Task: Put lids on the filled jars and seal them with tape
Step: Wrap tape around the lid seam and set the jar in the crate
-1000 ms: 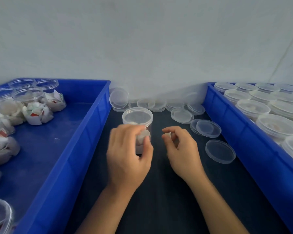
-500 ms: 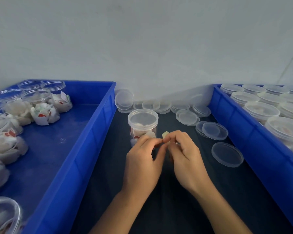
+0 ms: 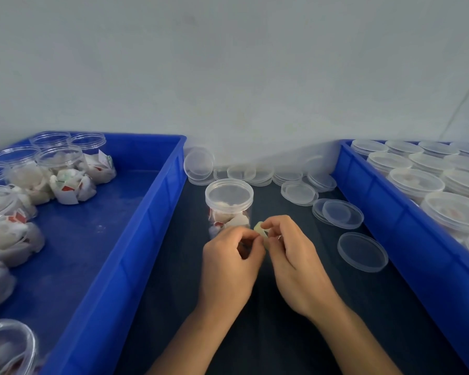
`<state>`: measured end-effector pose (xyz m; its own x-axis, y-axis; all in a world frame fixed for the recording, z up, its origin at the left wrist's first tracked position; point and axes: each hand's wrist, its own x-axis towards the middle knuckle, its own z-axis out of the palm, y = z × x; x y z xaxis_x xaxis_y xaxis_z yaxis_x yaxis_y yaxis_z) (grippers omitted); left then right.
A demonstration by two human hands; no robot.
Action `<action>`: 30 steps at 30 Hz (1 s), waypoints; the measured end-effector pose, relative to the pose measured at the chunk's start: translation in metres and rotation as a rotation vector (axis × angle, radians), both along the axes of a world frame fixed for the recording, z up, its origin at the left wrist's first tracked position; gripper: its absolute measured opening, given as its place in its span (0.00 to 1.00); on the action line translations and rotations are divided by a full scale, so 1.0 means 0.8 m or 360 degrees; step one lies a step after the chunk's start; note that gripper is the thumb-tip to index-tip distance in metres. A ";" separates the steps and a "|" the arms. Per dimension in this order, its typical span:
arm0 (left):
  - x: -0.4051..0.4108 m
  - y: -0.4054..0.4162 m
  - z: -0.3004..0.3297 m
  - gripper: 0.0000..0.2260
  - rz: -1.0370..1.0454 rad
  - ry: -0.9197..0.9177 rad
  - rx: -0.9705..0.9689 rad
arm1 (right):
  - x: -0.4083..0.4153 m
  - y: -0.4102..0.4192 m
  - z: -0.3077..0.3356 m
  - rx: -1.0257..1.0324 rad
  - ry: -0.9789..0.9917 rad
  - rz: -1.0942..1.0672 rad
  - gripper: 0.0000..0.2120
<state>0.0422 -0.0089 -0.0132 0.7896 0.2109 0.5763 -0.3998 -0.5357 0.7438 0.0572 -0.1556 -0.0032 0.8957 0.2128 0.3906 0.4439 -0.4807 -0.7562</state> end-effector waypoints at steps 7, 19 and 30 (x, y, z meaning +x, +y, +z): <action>0.001 0.001 0.000 0.03 0.0008 0.0039 -0.0022 | 0.005 -0.008 0.000 -0.0086 0.0146 0.0125 0.10; 0.003 0.004 -0.004 0.03 0.0015 0.0122 -0.0020 | 0.012 -0.011 -0.010 -0.0243 0.0022 0.0056 0.11; 0.002 0.001 -0.002 0.05 0.0045 0.0022 0.0072 | 0.009 -0.004 -0.007 -0.0296 -0.0097 -0.0053 0.14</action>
